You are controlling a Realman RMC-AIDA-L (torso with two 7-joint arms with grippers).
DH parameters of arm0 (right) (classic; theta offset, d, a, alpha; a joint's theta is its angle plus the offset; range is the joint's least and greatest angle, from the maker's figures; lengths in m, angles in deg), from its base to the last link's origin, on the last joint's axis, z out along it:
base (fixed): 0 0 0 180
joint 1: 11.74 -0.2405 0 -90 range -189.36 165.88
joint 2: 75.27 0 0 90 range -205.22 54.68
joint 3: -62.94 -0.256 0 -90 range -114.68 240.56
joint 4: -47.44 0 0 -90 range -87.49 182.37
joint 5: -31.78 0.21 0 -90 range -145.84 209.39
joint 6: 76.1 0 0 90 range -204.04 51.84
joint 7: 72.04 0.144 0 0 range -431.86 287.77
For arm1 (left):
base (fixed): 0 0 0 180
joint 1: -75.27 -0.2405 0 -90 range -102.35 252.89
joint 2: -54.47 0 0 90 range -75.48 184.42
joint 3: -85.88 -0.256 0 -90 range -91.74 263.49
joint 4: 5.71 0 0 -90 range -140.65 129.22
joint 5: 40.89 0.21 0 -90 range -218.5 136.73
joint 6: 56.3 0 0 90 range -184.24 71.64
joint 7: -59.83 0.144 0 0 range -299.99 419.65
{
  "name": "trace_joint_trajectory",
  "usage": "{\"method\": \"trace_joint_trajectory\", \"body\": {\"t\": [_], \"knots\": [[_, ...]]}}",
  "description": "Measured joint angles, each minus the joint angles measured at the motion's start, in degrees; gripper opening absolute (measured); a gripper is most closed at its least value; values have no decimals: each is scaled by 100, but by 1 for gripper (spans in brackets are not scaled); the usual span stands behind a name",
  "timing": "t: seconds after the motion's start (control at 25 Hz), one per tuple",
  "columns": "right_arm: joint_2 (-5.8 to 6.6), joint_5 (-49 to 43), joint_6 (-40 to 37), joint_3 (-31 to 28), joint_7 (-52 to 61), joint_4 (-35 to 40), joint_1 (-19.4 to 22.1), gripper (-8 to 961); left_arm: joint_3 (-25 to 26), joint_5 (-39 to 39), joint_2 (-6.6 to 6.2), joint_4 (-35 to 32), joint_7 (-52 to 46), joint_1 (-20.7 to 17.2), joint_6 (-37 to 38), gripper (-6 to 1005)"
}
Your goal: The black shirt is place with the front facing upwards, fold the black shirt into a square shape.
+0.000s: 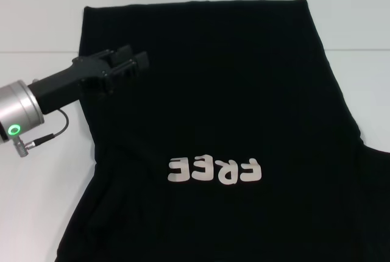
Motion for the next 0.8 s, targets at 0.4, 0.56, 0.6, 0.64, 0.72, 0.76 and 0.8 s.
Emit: {"method": "trace_joint_trajectory", "body": {"t": [0.4,0.56,0.6,0.64,0.72,0.76,0.8], "knots": [[386,-3010,311,14,1230,309,-39,944,68,-109,-60,275,489,-53,-306,531],[468,-3182,608,49,1066,-451,-22,944,81,-136,-74,277,495,-60,-328,534],[475,-3189,757,49,983,-685,-23,944,84,-138,-75,276,498,-61,-329,534],[482,-3193,878,51,895,-879,-30,944,85,-139,-75,275,501,-60,-329,534],[507,-3199,1138,60,713,-1299,-71,944,86,-141,-75,274,504,-52,-329,534],[519,-3201,1232,63,639,-1468,-98,944,87,-142,-75,271,504,-51,-329,534],[527,-3202,1325,65,581,-1612,-127,944,88,-143,-74,263,503,-51,-329,534]]}}
